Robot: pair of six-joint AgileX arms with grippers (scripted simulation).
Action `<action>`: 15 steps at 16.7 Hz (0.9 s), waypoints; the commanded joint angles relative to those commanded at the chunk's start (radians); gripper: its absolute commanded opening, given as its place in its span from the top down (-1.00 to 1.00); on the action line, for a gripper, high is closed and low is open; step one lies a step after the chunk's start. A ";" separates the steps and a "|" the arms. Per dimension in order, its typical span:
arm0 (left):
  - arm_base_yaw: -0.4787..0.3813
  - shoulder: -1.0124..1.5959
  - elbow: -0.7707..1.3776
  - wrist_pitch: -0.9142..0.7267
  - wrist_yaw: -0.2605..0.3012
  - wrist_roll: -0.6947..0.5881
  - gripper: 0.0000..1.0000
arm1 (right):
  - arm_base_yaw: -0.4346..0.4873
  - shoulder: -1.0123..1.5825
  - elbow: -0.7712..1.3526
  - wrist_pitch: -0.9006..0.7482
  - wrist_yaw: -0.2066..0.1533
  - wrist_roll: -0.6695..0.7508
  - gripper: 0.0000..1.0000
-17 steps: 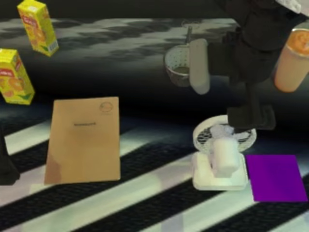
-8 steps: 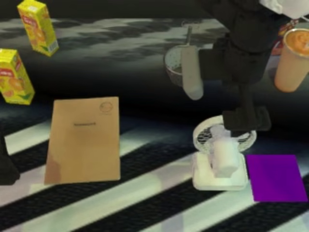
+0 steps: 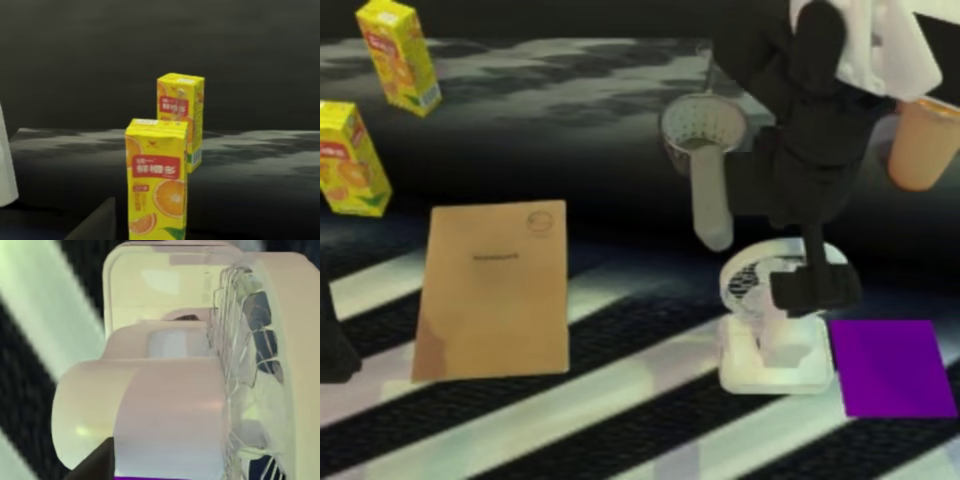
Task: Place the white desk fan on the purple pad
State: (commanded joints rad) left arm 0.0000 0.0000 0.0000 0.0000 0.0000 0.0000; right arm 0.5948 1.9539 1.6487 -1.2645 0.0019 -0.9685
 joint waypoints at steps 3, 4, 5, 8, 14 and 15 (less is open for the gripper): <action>0.000 0.000 0.000 0.000 0.000 0.000 -1.00 | 0.000 0.000 -0.001 0.001 0.000 0.000 -1.00; 0.000 0.000 0.000 0.000 0.000 0.000 -1.00 | 0.000 0.000 -0.001 0.001 0.000 0.000 -0.85; 0.000 0.000 0.000 0.000 0.000 0.000 -1.00 | 0.000 0.000 -0.001 0.001 0.000 0.000 -0.70; 0.000 0.000 0.000 0.000 0.000 0.000 -1.00 | 0.000 0.000 -0.001 0.001 0.000 0.000 -0.25; 0.000 0.000 0.000 0.000 0.000 0.000 -1.00 | 0.000 0.000 -0.001 0.001 0.000 0.000 0.66; 0.000 0.000 0.000 0.000 0.000 0.000 -1.00 | 0.000 0.000 -0.001 0.001 0.000 0.000 0.81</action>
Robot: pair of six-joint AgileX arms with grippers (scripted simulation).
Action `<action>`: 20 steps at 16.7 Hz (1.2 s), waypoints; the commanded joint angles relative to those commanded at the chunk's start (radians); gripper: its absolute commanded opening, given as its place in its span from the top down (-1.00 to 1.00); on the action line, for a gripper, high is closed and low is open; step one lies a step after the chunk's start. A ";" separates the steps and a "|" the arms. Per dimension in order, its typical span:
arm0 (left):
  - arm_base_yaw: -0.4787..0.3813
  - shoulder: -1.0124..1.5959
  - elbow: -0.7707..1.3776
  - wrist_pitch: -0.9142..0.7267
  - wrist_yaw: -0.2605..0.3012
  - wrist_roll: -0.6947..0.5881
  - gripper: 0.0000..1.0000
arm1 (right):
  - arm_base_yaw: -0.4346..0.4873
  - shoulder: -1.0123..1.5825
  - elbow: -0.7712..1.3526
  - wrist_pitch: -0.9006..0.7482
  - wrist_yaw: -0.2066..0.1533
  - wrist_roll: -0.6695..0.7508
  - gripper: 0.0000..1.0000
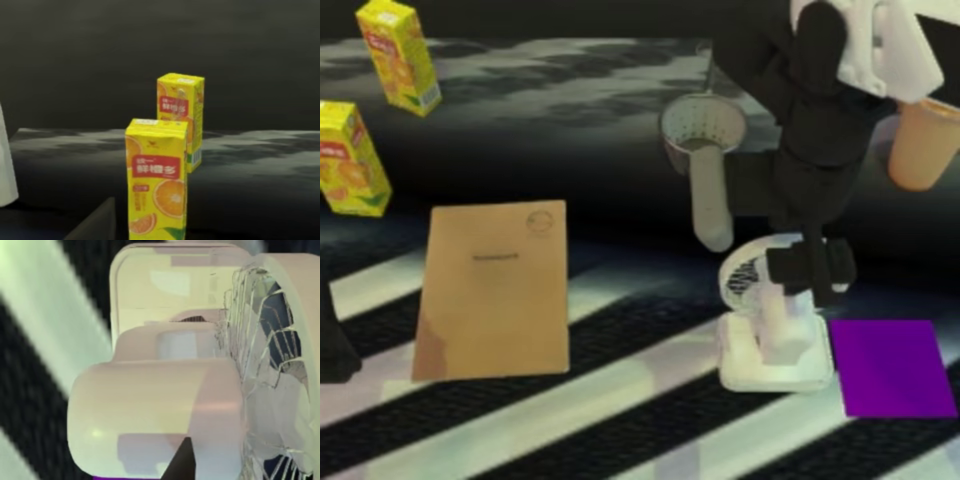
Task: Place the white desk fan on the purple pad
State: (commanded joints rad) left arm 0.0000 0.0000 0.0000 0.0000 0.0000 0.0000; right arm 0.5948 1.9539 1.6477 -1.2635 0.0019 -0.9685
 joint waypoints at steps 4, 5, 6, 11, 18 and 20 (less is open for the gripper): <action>0.000 0.000 0.000 0.000 0.000 0.000 -1.00 | 0.000 0.000 0.000 0.000 0.000 0.000 1.00; 0.000 0.000 0.000 0.000 0.000 0.000 -1.00 | 0.000 0.000 0.000 0.000 0.000 0.000 1.00; 0.000 0.000 0.000 0.000 0.000 0.000 -1.00 | 0.000 0.000 0.000 0.000 0.000 0.000 1.00; 0.000 0.000 0.000 0.000 0.000 0.000 -1.00 | 0.000 -0.004 0.002 -0.005 -0.001 0.001 1.00; 0.000 0.000 0.000 0.000 0.000 0.000 -1.00 | 0.006 0.003 0.198 -0.194 -0.001 0.000 1.00; 0.000 0.000 0.000 0.000 0.000 0.000 -1.00 | 0.006 0.003 0.206 -0.202 -0.001 0.000 1.00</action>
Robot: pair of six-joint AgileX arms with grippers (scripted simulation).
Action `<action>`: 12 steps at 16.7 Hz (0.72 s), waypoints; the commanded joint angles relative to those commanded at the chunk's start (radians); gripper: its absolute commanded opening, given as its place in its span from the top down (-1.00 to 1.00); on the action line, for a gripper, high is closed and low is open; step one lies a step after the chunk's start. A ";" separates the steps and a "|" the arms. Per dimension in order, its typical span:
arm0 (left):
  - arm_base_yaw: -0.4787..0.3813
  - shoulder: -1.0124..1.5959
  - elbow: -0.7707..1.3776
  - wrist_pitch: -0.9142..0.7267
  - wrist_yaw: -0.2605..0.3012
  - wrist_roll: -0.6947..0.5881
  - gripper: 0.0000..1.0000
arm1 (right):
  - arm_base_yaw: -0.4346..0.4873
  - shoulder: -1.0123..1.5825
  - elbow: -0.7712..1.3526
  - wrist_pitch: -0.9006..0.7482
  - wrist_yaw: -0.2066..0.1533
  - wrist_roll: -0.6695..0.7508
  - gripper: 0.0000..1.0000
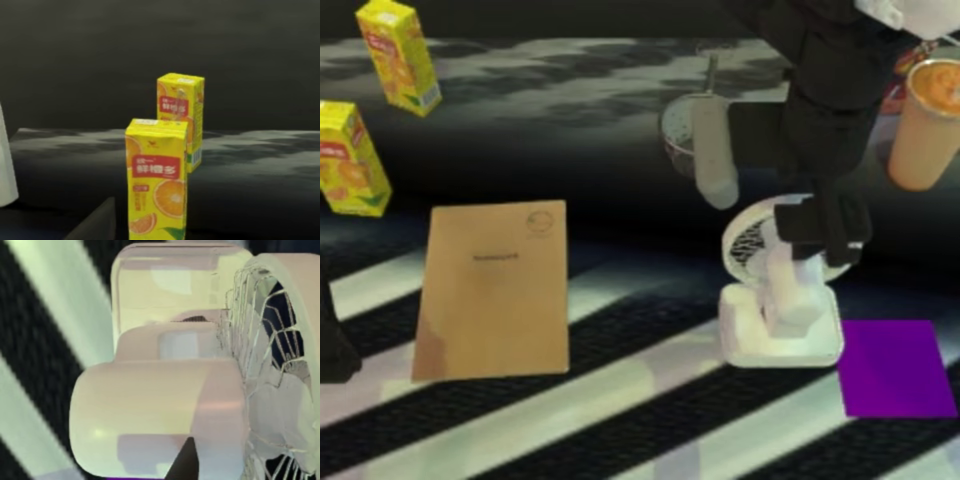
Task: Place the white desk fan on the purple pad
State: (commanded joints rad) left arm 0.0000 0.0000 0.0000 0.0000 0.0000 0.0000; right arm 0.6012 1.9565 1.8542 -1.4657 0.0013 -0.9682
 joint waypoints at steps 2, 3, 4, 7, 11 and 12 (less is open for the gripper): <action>0.000 0.000 0.000 0.000 0.000 0.000 -1.00 | -0.004 -0.001 -0.002 0.002 0.000 0.002 1.00; 0.000 0.000 0.000 0.000 0.000 0.000 -1.00 | -0.004 -0.001 -0.002 0.002 0.000 0.002 1.00; 0.000 0.000 0.000 0.000 0.000 0.000 -1.00 | -0.004 -0.001 -0.005 0.002 0.001 0.010 1.00; 0.000 0.000 0.000 0.000 0.000 0.000 -1.00 | -0.004 0.001 -0.024 0.004 0.010 0.093 1.00; 0.000 0.000 0.000 0.000 0.000 0.000 -1.00 | -0.013 -0.006 -0.068 0.015 0.029 0.349 1.00; 0.000 0.000 0.000 0.000 0.000 0.000 -1.00 | -0.017 -0.012 -0.080 0.020 0.034 0.436 1.00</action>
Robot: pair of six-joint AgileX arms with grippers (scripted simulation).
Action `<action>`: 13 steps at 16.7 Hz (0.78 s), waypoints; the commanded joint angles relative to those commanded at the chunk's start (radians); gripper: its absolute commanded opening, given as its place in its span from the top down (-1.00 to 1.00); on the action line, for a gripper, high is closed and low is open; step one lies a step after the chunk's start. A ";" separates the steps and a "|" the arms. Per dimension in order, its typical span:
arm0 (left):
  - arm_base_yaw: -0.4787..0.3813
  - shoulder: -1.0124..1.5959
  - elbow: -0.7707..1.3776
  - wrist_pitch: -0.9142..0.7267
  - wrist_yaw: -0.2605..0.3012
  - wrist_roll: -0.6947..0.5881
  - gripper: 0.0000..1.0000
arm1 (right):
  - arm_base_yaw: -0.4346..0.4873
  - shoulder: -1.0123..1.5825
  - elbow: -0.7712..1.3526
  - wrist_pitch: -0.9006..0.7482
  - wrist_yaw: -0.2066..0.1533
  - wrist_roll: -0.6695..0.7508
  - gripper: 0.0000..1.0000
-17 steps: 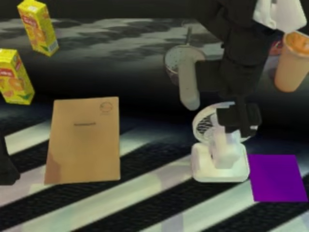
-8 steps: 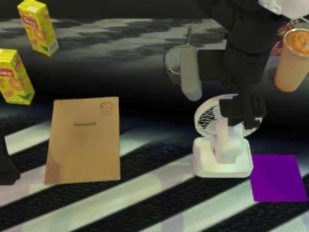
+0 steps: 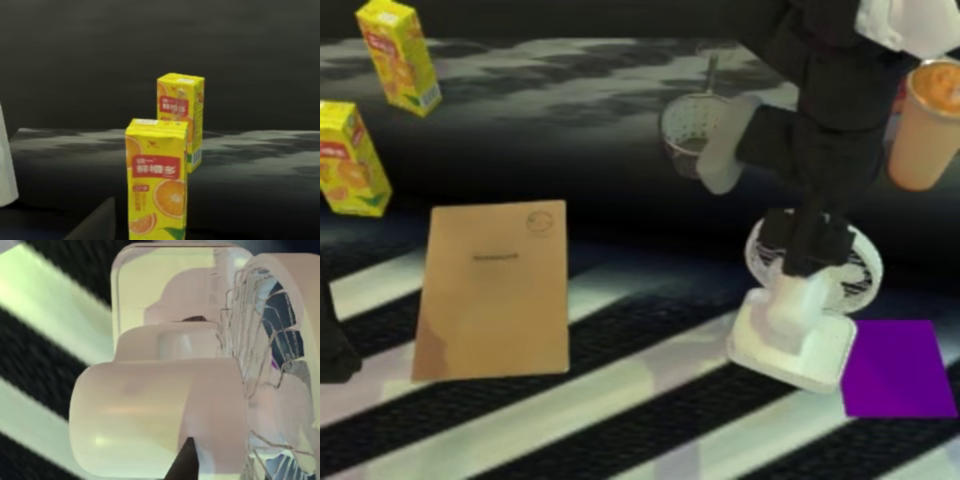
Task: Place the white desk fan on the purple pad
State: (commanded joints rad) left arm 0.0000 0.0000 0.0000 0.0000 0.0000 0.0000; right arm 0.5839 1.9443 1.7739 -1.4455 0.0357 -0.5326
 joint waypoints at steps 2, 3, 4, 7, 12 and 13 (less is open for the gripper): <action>0.000 0.000 0.000 0.000 0.000 0.000 -1.00 | -0.011 -0.020 -0.027 0.015 0.010 0.198 1.00; 0.000 0.000 0.000 0.000 0.000 0.000 -1.00 | -0.017 -0.033 -0.042 0.024 0.014 0.305 1.00; 0.000 0.000 0.000 0.000 0.000 0.000 -1.00 | -0.025 -0.047 -0.056 0.034 0.017 0.416 1.00; 0.000 0.000 0.000 0.000 0.000 0.000 -1.00 | -0.050 -0.100 -0.101 0.063 0.025 0.772 1.00; 0.000 0.000 0.000 0.000 0.000 0.000 -1.00 | -0.103 -0.199 -0.182 0.096 0.020 1.406 1.00; 0.000 0.000 0.000 0.000 0.000 0.000 -1.00 | -0.113 -0.217 -0.199 0.099 0.017 1.527 1.00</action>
State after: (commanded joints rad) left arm 0.0000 0.0000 0.0000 0.0000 0.0000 0.0000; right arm 0.4704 1.7270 1.5746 -1.3469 0.0526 0.9949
